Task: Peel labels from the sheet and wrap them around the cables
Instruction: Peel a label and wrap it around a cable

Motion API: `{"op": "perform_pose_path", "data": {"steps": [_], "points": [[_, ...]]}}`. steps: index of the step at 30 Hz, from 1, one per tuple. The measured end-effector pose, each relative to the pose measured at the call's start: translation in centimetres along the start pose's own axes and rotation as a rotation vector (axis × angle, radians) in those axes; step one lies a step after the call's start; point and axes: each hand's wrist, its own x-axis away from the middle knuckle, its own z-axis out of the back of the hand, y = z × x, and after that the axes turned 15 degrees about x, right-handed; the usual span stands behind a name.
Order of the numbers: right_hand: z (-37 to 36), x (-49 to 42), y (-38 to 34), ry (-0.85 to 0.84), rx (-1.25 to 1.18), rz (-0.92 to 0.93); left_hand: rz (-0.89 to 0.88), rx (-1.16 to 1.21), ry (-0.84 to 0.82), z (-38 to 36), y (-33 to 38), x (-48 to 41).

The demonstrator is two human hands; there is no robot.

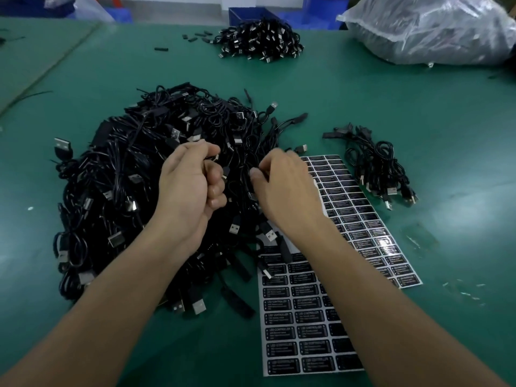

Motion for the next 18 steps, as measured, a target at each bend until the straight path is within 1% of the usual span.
{"op": "perform_pose_path", "data": {"steps": [1, 4, 5, 7, 9, 12, 14, 18], "points": [[-0.2, -0.2, -0.1, 0.015, 0.024, -0.028, 0.002, 0.002, 0.0, 0.0, 0.0, 0.0], [-0.3, -0.9, -0.2, -0.023, 0.006, -0.1, 0.004, 0.001, 0.001, 0.0, 0.0, -0.1], [-0.4, -1.0, -0.2, -0.018, -0.003, -0.102, 0.002, -0.001, 0.0, 0.0, 0.0, -0.1], [-0.4, -0.9, -0.6, 0.056, -0.017, -0.068, -0.001, -0.003, -0.003, 0.0, 0.0, -0.1], [-0.4, -0.5, -1.1, 0.104, 0.026, -0.021, -0.003, -0.001, -0.004, 0.0, -0.1, -0.1], [-0.8, -0.2, -1.6, -0.02, 0.153, -0.018, -0.01, -0.008, 0.0, 0.0, -0.2, -0.1], [-0.6, -0.4, -1.3, -0.084, 0.07, -0.049, -0.008, -0.009, 0.0, 0.0, -0.2, -0.2], [0.7, -0.5, -0.8, -0.074, -0.244, -0.074, -0.008, -0.024, -0.01, 0.2, -0.3, -0.2]]}}
